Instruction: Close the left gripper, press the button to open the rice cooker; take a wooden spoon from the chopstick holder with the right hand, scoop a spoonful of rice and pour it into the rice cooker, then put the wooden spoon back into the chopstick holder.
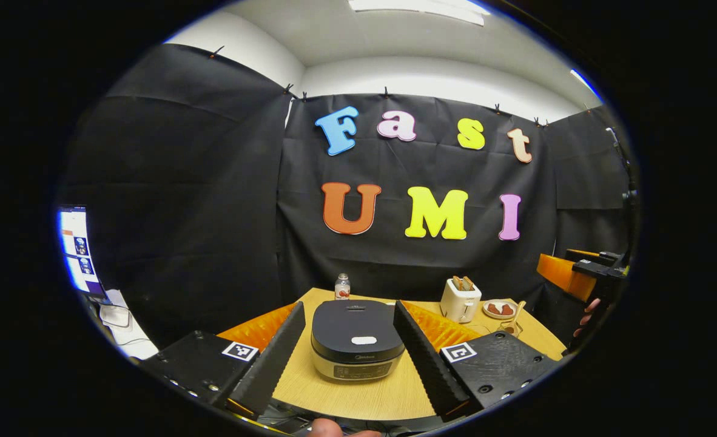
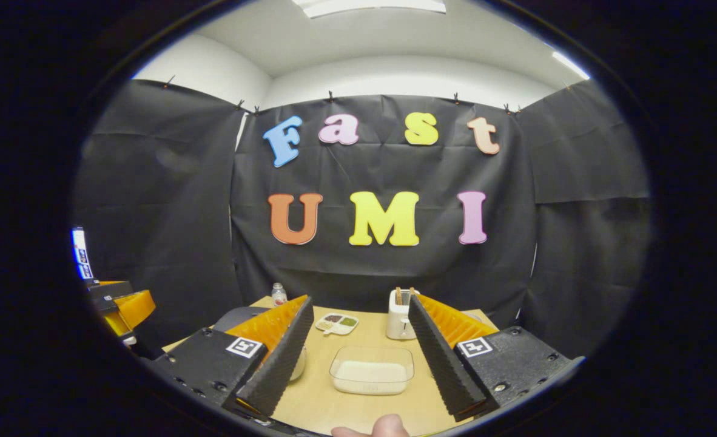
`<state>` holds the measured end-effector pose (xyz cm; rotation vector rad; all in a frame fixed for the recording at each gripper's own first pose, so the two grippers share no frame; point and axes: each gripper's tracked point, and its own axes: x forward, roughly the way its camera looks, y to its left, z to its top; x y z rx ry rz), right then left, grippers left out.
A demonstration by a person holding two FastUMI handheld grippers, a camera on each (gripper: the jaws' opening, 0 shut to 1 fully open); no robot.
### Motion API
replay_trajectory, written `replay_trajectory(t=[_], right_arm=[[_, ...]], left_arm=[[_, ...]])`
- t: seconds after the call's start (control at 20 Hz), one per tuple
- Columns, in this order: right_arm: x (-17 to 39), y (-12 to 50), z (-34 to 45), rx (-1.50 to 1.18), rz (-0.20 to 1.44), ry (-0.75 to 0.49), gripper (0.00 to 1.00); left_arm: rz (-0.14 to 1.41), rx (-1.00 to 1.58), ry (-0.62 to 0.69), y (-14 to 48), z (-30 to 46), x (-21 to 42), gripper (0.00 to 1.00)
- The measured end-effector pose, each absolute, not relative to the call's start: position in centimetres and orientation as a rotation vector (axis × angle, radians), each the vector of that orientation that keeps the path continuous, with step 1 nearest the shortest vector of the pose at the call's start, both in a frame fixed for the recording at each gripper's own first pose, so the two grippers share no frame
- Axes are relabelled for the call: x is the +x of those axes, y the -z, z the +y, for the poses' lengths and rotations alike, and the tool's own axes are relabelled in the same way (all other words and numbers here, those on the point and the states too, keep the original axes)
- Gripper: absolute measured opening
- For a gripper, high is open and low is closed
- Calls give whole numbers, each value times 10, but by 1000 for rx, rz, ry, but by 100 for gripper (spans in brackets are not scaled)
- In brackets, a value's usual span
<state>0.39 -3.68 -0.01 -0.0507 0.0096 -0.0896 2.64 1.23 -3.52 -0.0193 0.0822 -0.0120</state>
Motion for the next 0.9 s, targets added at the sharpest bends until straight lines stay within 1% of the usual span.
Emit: replay_trajectory(t=[0.35,0.5,0.6,0.7,0.75,0.8,0.85,0.9], right_arm=[[44,14,-46,-19,55,53,100],[63,18,-50,7,71,31,100],[77,20,-56,5,73,19,100],[92,21,-68,10,68,16,100],[99,23,-74,22,69,13,100],[105,25,-79,37,75,10,100],[112,29,-86,51,84,12,100],[117,33,-94,63,92,16,100]], left_arm=[[150,4,-33,52,25,37,95],[216,-8,-53,63,31,45,94],[258,-19,-44,71,29,54,94],[304,-18,-48,77,33,65,93],[331,-21,-48,83,31,73,80],[365,-17,-50,86,32,79,76],[398,-17,-42,94,30,91,59],[428,-13,-33,98,28,99,67]])
